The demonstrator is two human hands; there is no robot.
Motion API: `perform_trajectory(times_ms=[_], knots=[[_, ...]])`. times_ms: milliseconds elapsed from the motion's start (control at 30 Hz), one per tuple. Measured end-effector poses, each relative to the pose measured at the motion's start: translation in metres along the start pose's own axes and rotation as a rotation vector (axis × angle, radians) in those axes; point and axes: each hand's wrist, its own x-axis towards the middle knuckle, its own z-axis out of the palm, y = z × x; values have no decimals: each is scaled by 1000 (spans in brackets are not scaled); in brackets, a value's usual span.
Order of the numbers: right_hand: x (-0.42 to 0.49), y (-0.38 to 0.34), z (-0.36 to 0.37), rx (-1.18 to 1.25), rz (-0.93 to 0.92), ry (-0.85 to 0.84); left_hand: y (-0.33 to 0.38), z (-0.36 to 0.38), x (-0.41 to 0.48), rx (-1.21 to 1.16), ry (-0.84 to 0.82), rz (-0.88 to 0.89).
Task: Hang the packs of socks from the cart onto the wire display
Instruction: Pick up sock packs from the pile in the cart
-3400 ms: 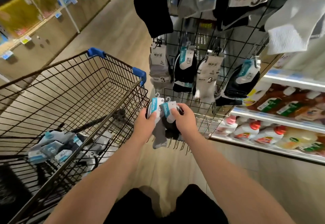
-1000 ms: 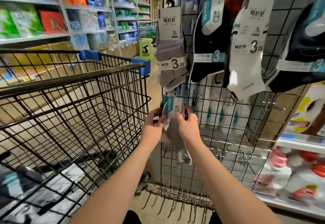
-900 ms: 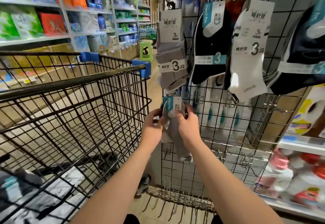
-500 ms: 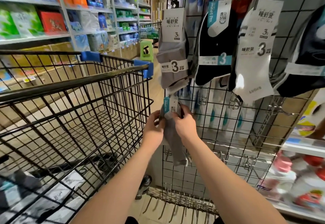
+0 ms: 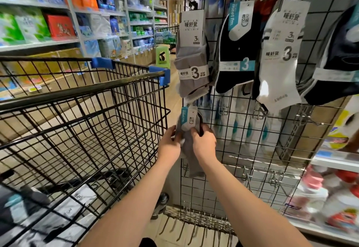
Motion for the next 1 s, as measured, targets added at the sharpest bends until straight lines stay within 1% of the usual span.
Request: perform_trajectory(times_ms=[100, 200, 333, 400, 467, 567, 667, 767, 833, 900, 967, 1000], knots=[[-4, -1, -4, 18, -6, 14, -2, -4, 0, 27, -8, -18], [-15, -7, -13, -32, 38, 42, 5, -11, -12, -10, -16, -88], [-41, -36, -37, -90, 8, 21, 40, -28, -44, 131, -12, -227], [-53, -59, -50, -100, 48, -54, 65, -39, -57, 245, -50, -260], [-64, -88, -62, -118, 132, -144, 97, -51, -68, 316, -105, -233], [-83, -145, -75, -148, 215, -248, 157, -74, -83, 352, -127, -221], [-97, -215, -88, -167, 229, -296, 226, -104, -95, 361, -130, -240], [-104, -279, -95, -200, 204, -358, 278, -145, -102, 438, -81, -271], [-109, -315, -88, -222, 209, -453, 299, -178, -105, 518, 6, -286], [-116, -342, -71, -262, 185, -571, 312, -214, -110, 537, 72, -353], [-124, -360, -43, -312, 140, -702, 314, -249, -117, 534, 90, -512], [-129, -368, -27, -333, 131, -780, 309, -266, -119, 538, 81, -564]])
